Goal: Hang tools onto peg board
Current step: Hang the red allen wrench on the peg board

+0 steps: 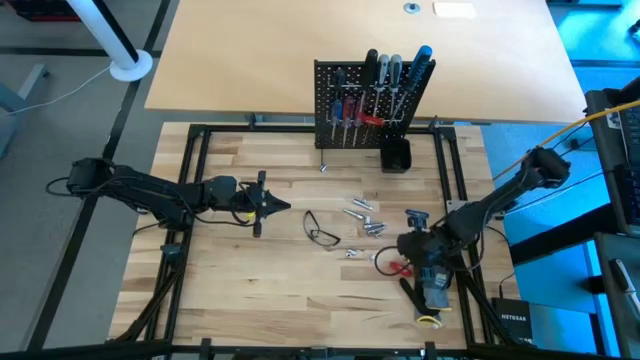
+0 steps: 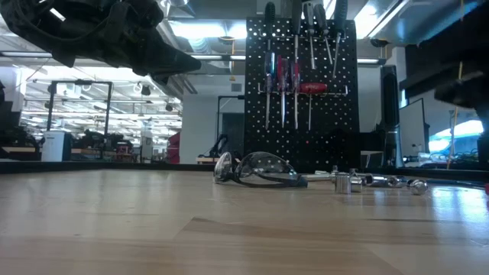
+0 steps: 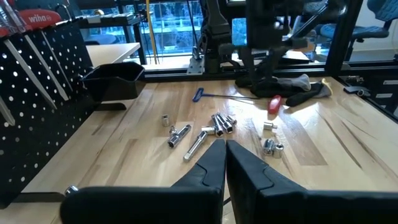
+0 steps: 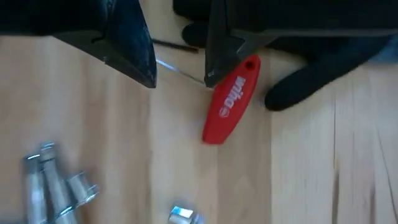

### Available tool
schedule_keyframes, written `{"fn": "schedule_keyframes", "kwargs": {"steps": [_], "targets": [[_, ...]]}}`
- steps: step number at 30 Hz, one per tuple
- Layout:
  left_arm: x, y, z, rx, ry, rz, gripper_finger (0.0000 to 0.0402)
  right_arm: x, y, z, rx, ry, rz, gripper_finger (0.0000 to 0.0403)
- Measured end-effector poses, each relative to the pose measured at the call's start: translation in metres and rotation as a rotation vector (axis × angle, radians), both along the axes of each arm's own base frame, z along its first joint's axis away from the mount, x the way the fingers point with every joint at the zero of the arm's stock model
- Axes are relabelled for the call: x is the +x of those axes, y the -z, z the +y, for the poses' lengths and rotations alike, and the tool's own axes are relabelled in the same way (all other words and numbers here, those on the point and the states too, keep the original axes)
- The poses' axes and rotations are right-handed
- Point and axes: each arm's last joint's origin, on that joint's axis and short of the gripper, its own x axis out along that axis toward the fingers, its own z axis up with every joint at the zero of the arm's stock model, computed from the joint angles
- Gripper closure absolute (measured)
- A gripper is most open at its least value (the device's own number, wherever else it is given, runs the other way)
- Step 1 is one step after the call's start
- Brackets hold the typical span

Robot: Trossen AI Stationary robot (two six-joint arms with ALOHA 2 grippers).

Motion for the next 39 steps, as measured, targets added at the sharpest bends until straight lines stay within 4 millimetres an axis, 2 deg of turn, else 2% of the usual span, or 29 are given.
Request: {"fn": "schedule_keyframes", "kwargs": {"steps": [3, 9, 14, 21, 24, 34, 39], "targets": [[0.0, 0.0, 0.0, -0.001, -0.001, 0.0, 0.0398, 0.0, 0.012, 0.001, 0.003, -0.026, 0.065, 0.0265], [0.0, 0.0, 0.0, -0.002, -0.001, 0.0, 0.0398, 0.008, 0.028, 0.005, -0.095, -0.147, 0.085, 0.0265], [0.0, 0.0, 0.0, -0.002, 0.0, 0.0, 0.0398, 0.015, 0.043, 0.011, -0.105, -0.226, 0.128, 0.0265], [0.0, 0.001, 0.0, -0.002, 0.0, 0.006, 0.0398, 0.017, 0.053, 0.013, -0.128, -0.237, 0.173, 0.0267], [0.0, 0.001, 0.0, -0.002, -0.001, 0.006, 0.0398, 0.018, 0.053, 0.013, -0.139, -0.236, 0.157, 0.0287], [0.0, 0.001, 0.0, -0.002, 0.0, 0.006, 0.0398, 0.019, 0.054, 0.013, -0.137, -0.242, 0.148, 0.039], [0.0, 0.001, 0.0, 0.0, 0.0, 0.007, 0.0398, 0.02, 0.054, 0.012, -0.176, -0.234, 0.126, 0.0395]]}}
